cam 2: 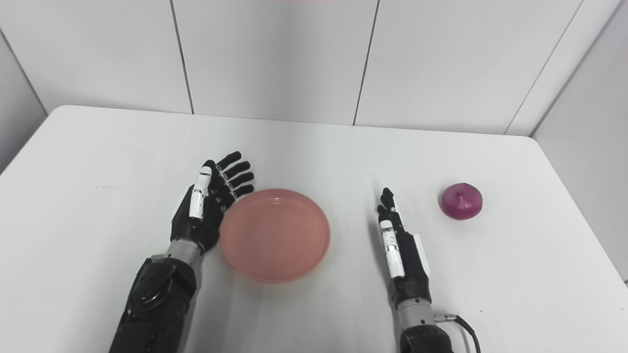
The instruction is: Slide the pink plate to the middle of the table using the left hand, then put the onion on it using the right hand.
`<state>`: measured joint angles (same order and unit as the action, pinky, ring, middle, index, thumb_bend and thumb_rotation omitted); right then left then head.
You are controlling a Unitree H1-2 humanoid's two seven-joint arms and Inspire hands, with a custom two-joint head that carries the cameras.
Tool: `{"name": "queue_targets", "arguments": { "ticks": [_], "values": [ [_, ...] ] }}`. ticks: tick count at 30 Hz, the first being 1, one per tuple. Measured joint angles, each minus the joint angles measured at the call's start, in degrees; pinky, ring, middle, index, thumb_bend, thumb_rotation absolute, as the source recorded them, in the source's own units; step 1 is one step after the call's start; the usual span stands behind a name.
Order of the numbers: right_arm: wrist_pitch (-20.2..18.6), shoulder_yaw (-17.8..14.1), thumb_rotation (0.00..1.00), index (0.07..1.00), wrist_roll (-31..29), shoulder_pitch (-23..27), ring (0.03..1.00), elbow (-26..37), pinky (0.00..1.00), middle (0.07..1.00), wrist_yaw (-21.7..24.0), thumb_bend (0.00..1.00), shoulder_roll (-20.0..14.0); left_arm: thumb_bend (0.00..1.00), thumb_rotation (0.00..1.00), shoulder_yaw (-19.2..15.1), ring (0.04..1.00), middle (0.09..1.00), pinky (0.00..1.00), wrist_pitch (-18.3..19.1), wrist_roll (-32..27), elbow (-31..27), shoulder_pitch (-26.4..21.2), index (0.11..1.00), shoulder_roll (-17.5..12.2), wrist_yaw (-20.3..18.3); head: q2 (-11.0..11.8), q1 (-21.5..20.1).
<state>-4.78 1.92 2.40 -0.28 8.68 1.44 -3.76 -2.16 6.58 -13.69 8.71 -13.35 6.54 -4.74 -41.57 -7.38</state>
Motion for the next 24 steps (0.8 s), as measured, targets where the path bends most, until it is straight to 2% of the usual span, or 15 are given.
{"name": "queue_targets", "arguments": {
  "ticks": [6,11,13,15,17,19,21,24],
  "values": [
    [-0.4,-0.3,1.0,0.973,2.8,2.1,0.956,0.9,0.96,0.969,0.0,0.37,-2.2,0.39,1.0,-0.2,0.764,0.774,0.74,-0.6,0.0,0.4,0.0,0.761,0.0,-0.3,0.0,-0.8],
    [-3.7,-0.4,0.99,0.983,4.8,3.4,0.957,4.5,0.95,0.975,0.0,0.38,-2.9,0.39,1.0,-0.4,0.764,0.774,0.73,-1.0,0.0,0.7,-0.1,0.759,-0.1,-0.7,0.1,-1.7],
    [-4.7,-0.6,0.93,0.99,5.0,4.0,0.969,5.0,0.97,0.983,0.1,0.38,-3.2,0.39,1.0,-0.4,0.764,0.773,0.73,-1.0,0.0,0.7,-0.1,0.76,-0.1,-0.7,0.0,-2.1],
    [-6.0,-0.8,0.8,0.975,5.5,4.2,0.989,5.7,0.95,0.982,0.2,0.39,-3.8,0.38,1.0,-0.4,0.763,0.774,0.73,-1.1,0.0,0.8,-0.2,0.761,-0.1,-0.8,0.0,-2.3],
    [-7.0,-1.0,0.78,0.974,6.0,4.4,0.996,6.8,0.95,0.984,0.3,0.38,-4.4,0.38,1.0,-0.4,0.762,0.774,0.73,-1.0,0.0,0.8,-0.2,0.761,-0.1,-0.8,0.0,-2.3],
    [-9.4,-1.2,0.72,0.952,7.4,4.8,1.0,8.2,0.98,0.975,0.3,0.42,-4.8,0.38,1.0,-0.5,0.763,0.773,0.73,-1.0,0.0,0.8,-0.2,0.761,-0.1,-0.8,0.0,-2.5],
    [-10.8,-1.3,0.65,0.957,8.5,5.3,1.0,9.0,1.0,0.969,0.3,0.39,-5.2,0.38,1.0,-0.5,0.764,0.774,0.73,-1.0,0.0,0.8,-0.2,0.761,-0.1,-0.8,0.0,-2.6],
    [-11.1,-1.1,0.56,0.957,10.3,5.8,0.927,9.1,0.88,0.95,0.5,0.39,-6.3,0.39,1.0,-0.5,0.766,0.774,0.74,-1.1,0.0,0.9,-0.2,0.762,-0.1,-0.9,0.1,-3.4]
  ]
}}
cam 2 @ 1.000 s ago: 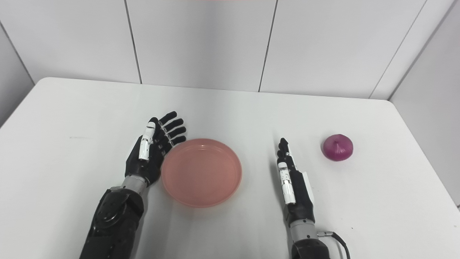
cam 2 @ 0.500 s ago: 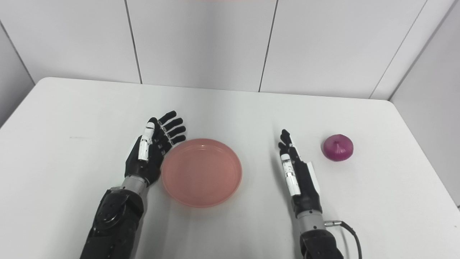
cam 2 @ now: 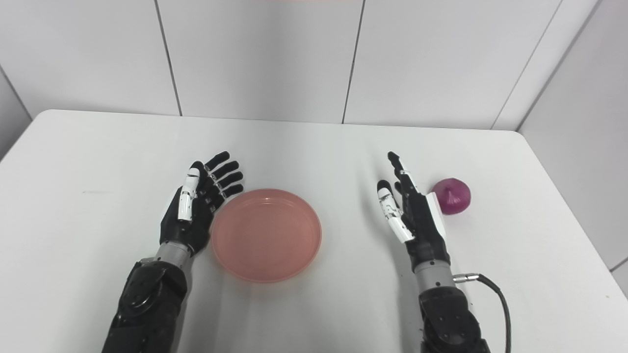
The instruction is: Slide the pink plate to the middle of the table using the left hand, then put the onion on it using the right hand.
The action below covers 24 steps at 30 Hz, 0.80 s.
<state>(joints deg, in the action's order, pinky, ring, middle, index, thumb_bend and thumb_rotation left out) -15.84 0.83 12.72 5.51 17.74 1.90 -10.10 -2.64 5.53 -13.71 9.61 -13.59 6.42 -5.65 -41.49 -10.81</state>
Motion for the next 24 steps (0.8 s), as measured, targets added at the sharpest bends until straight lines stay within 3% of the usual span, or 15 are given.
{"name": "queue_targets", "arguments": {
  "ticks": [10,16,24],
  "values": [
    [0.0,-1.3,0.51,0.956,1.7,2.5,0.921,1.8,0.87,0.938,0.6,0.61,-3.0,0.38,1.0,-0.1,0.764,0.773,0.73,-0.1,0.0,0.2,-0.1,0.76,-0.1,-0.3,0.2,-0.7],
    [0.0,-3.4,0.43,0.955,1.1,3.0,0.902,1.5,0.78,0.939,1.2,0.72,-4.9,0.39,1.0,-0.3,0.766,0.775,0.74,-0.7,0.0,0.8,-0.2,0.765,-0.2,-0.8,0.4,-1.1],
    [0.0,-3.5,0.47,0.946,7.2,4.2,0.9,0.4,0.86,0.92,1.2,0.82,-8.5,0.39,1.0,-0.7,0.767,0.774,0.74,-1.1,-0.9,1.3,-0.5,0.763,-0.2,-1.2,0.6,-1.1]
  ]
}}
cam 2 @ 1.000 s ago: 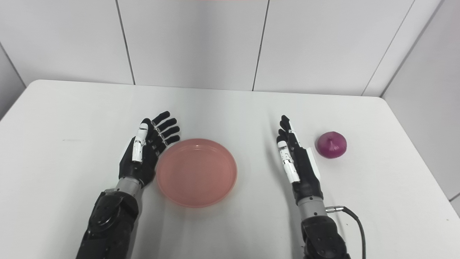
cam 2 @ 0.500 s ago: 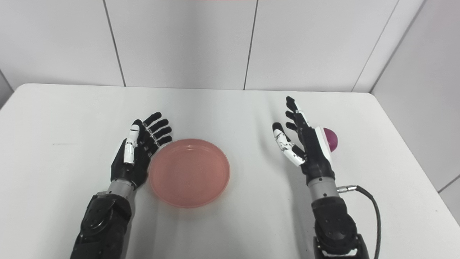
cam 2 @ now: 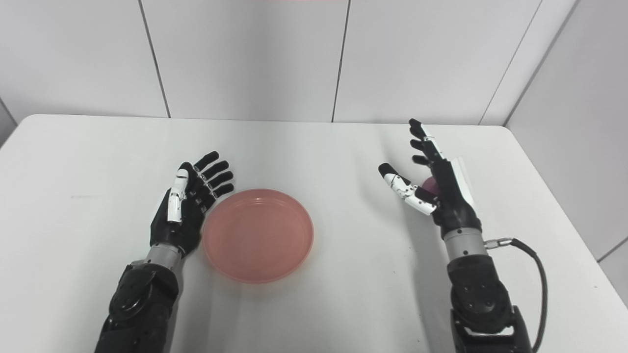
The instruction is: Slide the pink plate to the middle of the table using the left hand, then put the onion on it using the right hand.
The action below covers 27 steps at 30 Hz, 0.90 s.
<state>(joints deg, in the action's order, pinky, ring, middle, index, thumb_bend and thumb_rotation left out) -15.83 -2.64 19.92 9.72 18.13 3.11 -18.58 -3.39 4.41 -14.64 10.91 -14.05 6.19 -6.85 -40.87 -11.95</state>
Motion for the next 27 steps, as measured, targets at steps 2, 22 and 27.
{"name": "queue_targets", "arguments": {
  "ticks": [2,22,27],
  "values": [
    [0.0,0.0,0.48,0.943,2.2,0.2,0.894,-1.6,0.86,0.914,-0.1,0.84,-1.2,0.39,1.0,0.0,0.767,0.774,0.74,0.0,0.0,0.0,0.0,0.764,0.0,0.0,0.0,0.0],
    [0.0,-2.2,0.42,0.891,8.9,0.8,0.865,-6.1,0.79,0.888,-1.1,0.88,-5.8,0.39,1.0,-0.4,0.766,0.773,0.73,-0.1,-0.3,0.2,0.0,0.763,-0.4,-1.0,0.3,-1.7],
    [0.0,-2.3,0.38,0.887,10.4,1.1,0.846,-8.0,0.76,0.877,-1.8,0.9,-6.8,0.4,1.0,-0.6,0.764,0.773,0.73,-0.1,-1.4,0.4,0.0,0.764,-0.7,-1.6,0.3,-1.7]
  ]
}}
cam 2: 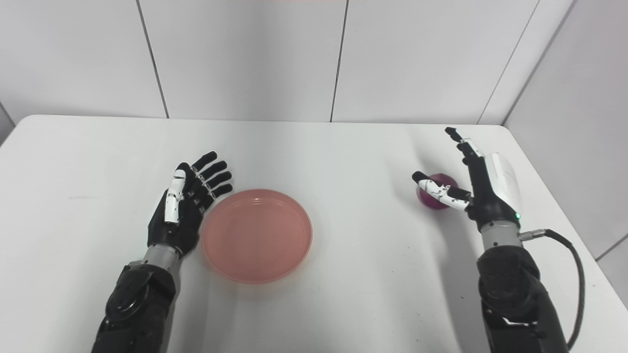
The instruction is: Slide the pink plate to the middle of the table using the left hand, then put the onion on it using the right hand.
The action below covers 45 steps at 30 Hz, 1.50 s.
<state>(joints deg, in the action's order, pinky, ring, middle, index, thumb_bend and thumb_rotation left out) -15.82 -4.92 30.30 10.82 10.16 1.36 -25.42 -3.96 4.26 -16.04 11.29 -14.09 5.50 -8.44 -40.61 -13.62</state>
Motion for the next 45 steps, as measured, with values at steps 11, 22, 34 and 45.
{"name": "queue_targets", "arguments": {
  "ticks": [11,22,34,45],
  "values": [
    [0.2,-0.1,0.29,0.886,1.6,0.2,0.846,-3.4,0.76,0.88,-1.5,0.92,-1.9,0.4,1.0,-0.3,0.774,0.782,0.74,-1.3,-1.1,1.3,-0.4,0.77,-0.8,-1.1,0.1,-0.4],
    [-0.3,0.2,0.31,0.877,2.5,1.0,0.826,-6.5,0.73,0.869,-1.2,0.95,-3.7,0.4,1.0,-0.4,0.772,0.782,0.74,-1.4,-1.3,1.4,-0.5,0.771,-0.9,-1.2,-0.1,-0.7],
    [-0.4,0.7,0.37,0.877,1.8,1.6,0.828,-9.3,0.73,0.864,-0.3,1.0,-4.1,0.4,1.0,-0.4,0.775,0.784,0.75,-1.4,-1.3,1.4,-0.5,0.773,-1.0,-1.3,-0.1,-1.1],
    [-1.7,2.3,0.43,0.885,1.6,2.4,0.838,-9.6,0.75,0.874,2.8,1.0,-4.1,0.39,1.0,-0.4,0.772,0.78,0.74,-1.2,-1.3,1.4,-0.5,0.766,-1.0,-1.3,0.0,-1.1]
  ]
}}
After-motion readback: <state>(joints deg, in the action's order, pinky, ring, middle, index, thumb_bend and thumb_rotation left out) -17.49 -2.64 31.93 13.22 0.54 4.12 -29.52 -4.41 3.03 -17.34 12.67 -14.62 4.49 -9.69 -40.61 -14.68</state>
